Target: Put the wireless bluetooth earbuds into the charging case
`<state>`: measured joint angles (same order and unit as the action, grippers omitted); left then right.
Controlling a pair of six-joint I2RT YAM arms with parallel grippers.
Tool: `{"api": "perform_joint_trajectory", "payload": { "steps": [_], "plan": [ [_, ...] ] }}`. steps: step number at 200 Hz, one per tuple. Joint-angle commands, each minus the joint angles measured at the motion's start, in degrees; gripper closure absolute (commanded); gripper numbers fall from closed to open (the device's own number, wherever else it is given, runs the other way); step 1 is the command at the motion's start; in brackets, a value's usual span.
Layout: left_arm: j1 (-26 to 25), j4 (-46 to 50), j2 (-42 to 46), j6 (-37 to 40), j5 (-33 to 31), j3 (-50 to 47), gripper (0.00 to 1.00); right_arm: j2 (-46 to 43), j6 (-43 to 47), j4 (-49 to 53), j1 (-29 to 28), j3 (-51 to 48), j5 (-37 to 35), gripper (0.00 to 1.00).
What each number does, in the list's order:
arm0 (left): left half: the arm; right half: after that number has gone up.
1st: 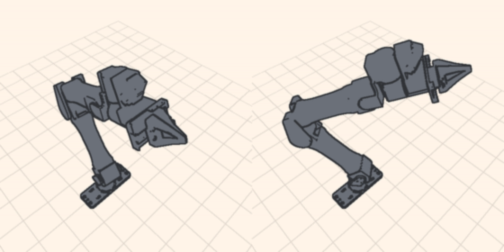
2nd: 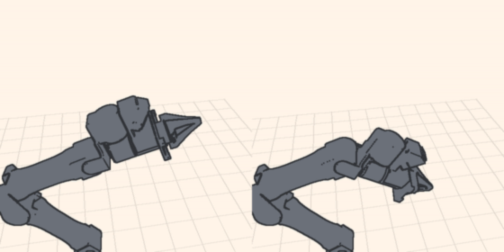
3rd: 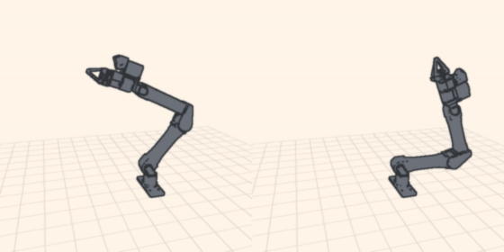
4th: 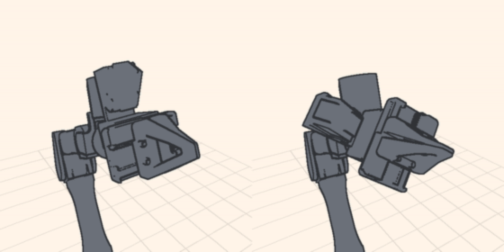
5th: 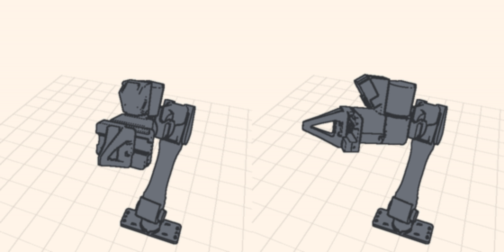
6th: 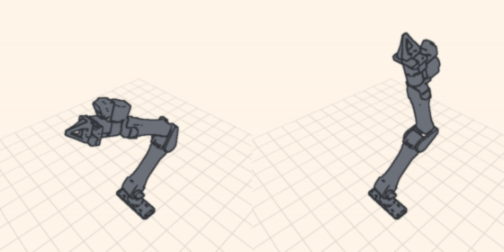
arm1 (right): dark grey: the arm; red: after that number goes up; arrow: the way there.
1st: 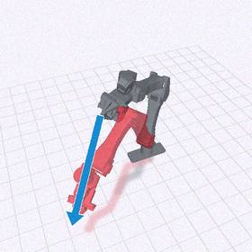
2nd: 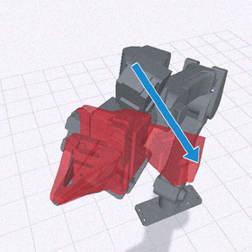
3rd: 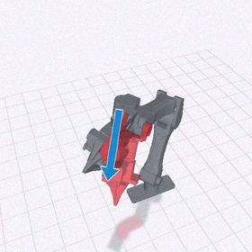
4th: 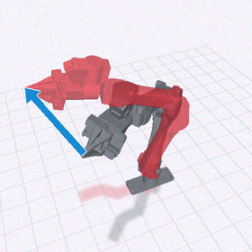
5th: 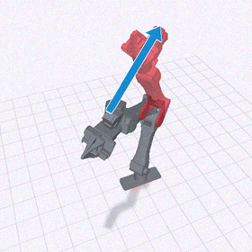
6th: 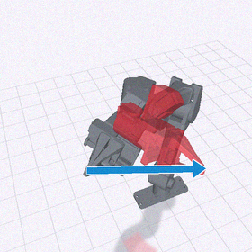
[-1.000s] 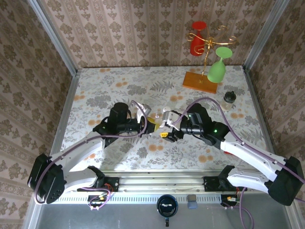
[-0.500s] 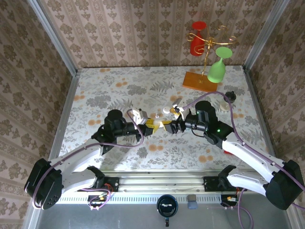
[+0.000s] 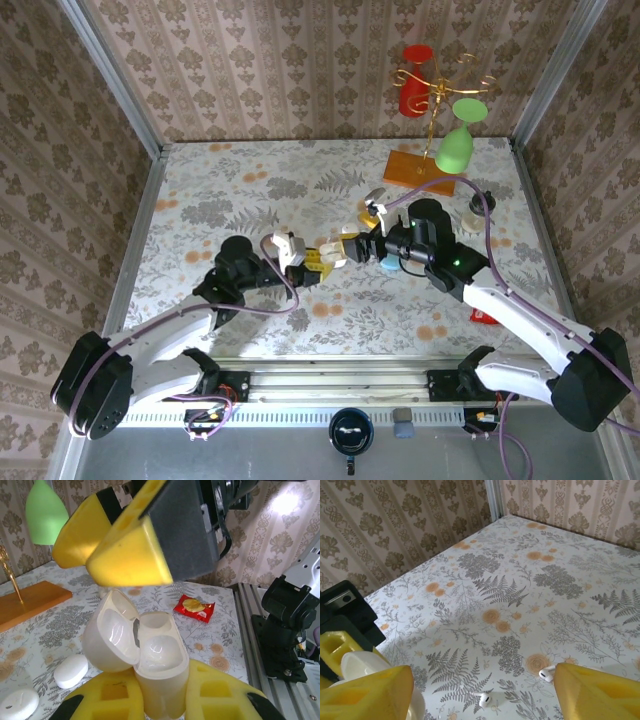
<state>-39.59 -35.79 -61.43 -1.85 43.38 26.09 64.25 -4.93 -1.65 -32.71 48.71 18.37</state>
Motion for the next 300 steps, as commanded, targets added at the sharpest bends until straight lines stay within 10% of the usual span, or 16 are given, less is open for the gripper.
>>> {"api": "perform_joint_trajectory", "payload": {
  "steps": [1, 28, 70, 116, 166, 300],
  "plan": [
    [2.26, -8.42, -0.2, 1.51, 0.73, -3.17, 0.94, -1.09, -2.22, -0.1, 0.41, 1.97, -1.36, 0.18],
    [9.63, -20.37, -4.91, -3.74, 5.66, -4.6, 0.96, -3.67, -5.0, -3.57, 0.97, 0.21, -3.57, 0.0],
    [19.17, -29.79, -12.81, -6.46, 9.38, -0.97, 0.96, -5.43, -7.3, -11.8, 3.38, -5.57, -10.94, 0.0],
    [26.4, -37.55, -21.67, -11.46, 14.19, 3.9, 1.0, 0.41, -21.04, 7.49, 4.4, 3.11, -10.99, 0.1],
    [27.85, -37.65, -20.86, -4.99, 14.06, 3.32, 1.0, 7.23, -38.99, -1.61, -0.25, -4.49, -9.04, 0.25],
    [27.87, -37.61, -14.6, 2.95, 14.9, -4.71, 1.0, 39.89, -40.16, -5.52, -9.0, 7.13, -2.67, 0.5]
  ]
}}
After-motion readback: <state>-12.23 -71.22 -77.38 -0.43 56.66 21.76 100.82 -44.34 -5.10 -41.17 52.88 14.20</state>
